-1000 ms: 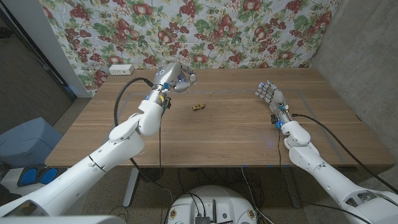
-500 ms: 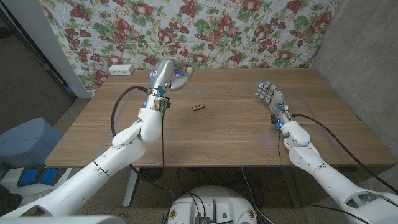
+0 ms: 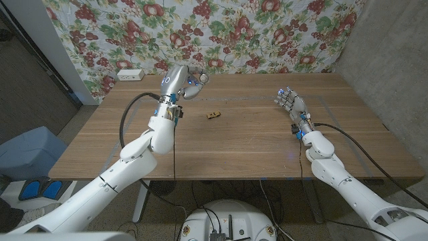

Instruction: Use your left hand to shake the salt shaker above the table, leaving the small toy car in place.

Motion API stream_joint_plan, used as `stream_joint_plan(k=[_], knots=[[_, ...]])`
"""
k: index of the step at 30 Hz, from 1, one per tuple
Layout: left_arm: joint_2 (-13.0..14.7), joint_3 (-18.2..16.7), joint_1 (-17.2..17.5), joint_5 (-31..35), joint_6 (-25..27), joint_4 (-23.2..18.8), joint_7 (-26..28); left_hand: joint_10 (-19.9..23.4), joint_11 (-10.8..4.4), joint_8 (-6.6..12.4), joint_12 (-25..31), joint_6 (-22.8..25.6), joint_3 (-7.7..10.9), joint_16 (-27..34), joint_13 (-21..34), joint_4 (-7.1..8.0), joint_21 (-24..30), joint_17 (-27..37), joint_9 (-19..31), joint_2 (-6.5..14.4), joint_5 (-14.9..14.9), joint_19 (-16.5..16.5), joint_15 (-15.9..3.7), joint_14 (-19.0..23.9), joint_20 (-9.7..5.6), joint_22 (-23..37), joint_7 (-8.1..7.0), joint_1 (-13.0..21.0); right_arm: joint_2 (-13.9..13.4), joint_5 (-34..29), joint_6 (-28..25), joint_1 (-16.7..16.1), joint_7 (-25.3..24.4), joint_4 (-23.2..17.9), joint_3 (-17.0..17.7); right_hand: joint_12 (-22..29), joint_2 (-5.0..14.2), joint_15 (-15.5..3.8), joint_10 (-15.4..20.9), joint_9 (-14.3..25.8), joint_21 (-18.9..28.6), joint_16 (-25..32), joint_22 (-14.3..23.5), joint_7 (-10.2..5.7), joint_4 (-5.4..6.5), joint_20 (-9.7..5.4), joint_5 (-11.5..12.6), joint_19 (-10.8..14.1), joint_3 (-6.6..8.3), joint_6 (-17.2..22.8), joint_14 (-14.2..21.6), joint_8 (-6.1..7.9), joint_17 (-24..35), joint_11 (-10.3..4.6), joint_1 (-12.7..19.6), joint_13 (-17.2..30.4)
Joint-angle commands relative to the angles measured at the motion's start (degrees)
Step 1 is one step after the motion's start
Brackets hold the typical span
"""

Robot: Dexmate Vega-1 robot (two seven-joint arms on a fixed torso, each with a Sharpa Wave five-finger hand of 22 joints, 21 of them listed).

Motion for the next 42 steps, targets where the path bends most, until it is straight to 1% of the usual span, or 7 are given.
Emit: stream_joint_plan(k=[1, 15, 22, 29, 35, 38, 42], knots=[[2.9, 1.5, -1.9, 1.0, 10.6, -4.8, -14.1, 5.4, -0.57, 0.41, 0.3, 3.8, 1.45, 0.0, 3.4, 1.16, 0.3, 0.1, 1.3, 9.0, 0.3, -0.1, -0.2, 0.2, -7.07, 0.1, 3.19, 8.5, 0.1, -0.1, 0.1, 0.2, 0.1, 0.2, 0.0, 0.3, 0.04, 0.2, 0.0, 0.2, -0.2, -0.1, 0.3, -0.12, -0.28, -0.15, 0.0, 0.2, 0.15, 0.0, -0.1, 0.08, 0.0, 0.17, -0.1, 0.2], [3.6, 2.1, -3.4, -0.8, 10.1, -3.8, -14.4, 5.6, -0.48, 0.42, 0.3, 3.9, 1.51, 0.0, 3.4, 1.17, 0.4, 0.2, 1.3, 9.0, 0.3, -0.1, -0.21, 0.3, -7.06, 0.1, 3.16, 8.5, 0.3, -0.3, -0.6, 0.9, -0.3, 0.6, -0.2, 0.3, 0.06, 0.18, 0.0, 0.2, -0.2, -0.1, 0.3, -0.09, -0.28, -0.17, 0.0, 0.2, 0.18, -0.1, -0.1, 0.04, 0.0, 0.08, -0.1, 0.2], [3.4, 2.4, -3.5, -1.2, 8.7, -3.0, -12.3, 5.5, -0.48, 0.39, 0.2, 3.9, 1.56, 0.0, 3.4, 1.16, 0.4, 0.3, 1.3, 9.0, 0.3, -0.1, -0.21, 0.3, -7.06, 0.1, 3.18, 8.5, 0.5, -0.1, -0.4, 1.4, 0.3, 1.4, -0.3, 0.3, 0.08, 0.04, 0.0, 0.2, -0.2, -0.1, 0.3, -0.08, -0.27, -0.17, 0.0, 0.2, 0.19, 0.0, -0.1, 0.08, 0.0, 0.04, -0.1, 0.2], [1.1, 1.1, -2.1, -2.6, 0.8, 1.0, -1.2, 5.5, -0.45, 0.34, 0.3, 3.7, 1.58, 0.0, 3.5, 1.14, 0.5, 0.3, 1.3, 9.0, 0.3, -0.1, -0.21, 0.3, -7.07, 0.1, 3.29, 8.5, 1.0, 0.0, 0.0, 2.0, 0.7, 2.6, -0.4, 0.3, 0.07, 0.1, 0.0, 0.2, -0.2, -0.1, 0.3, -0.02, -0.27, -0.16, 0.0, 0.2, 0.2, 0.0, 0.0, 0.1, 0.0, 0.02, -0.1, 0.2], [-1.9, 0.4, -2.0, -3.4, -10.1, 7.0, 10.9, 5.6, -0.39, 0.36, 0.4, 3.8, 1.61, -0.1, 3.7, 1.18, 0.5, 0.3, 1.3, 9.0, 0.3, -0.1, -0.2, 0.3, -7.05, 0.0, 3.28, 8.4, 1.2, -0.2, 0.2, 2.2, 0.6, 2.9, -0.5, 0.3, 0.04, 0.11, 0.1, 0.2, -0.2, -0.1, 0.3, -0.08, -0.29, -0.11, 0.0, 0.2, 0.2, 0.0, -0.1, 0.1, 0.0, 0.0, -0.1, 0.2], [-2.4, 0.2, -2.1, -3.1, -12.3, 8.2, 12.7, 5.5, -0.56, 0.35, 0.3, 3.8, 1.6, -0.1, 3.7, 1.14, 0.5, 0.3, 1.3, 8.9, 0.3, -0.2, -0.21, 0.3, -7.07, 0.1, 3.26, 8.4, 1.1, -0.2, -0.2, 2.1, 0.3, 2.5, -0.5, 0.3, 0.03, 0.1, 0.1, 0.2, -0.2, -0.1, 0.3, -0.04, -0.29, -0.09, 0.0, 0.2, 0.2, 0.0, 0.0, 0.09, 0.0, 0.02, -0.1, 0.2], [-2.7, 0.0, -2.0, -3.0, -12.4, 8.3, 12.1, 5.5, -0.64, 0.36, 0.4, 3.8, 1.63, -0.2, 3.8, 1.17, 0.5, 0.3, 1.3, 8.9, 0.3, -0.2, -0.21, 0.2, -7.06, 0.0, 3.24, 8.4, 1.0, -0.5, -0.1, 2.2, 0.3, 2.4, -0.6, 0.3, 0.01, 0.09, 0.0, 0.2, -0.2, -0.1, 0.3, -0.04, -0.31, -0.05, 0.0, 0.2, 0.2, 0.1, 0.0, 0.13, 0.0, 0.02, -0.1, 0.2]])
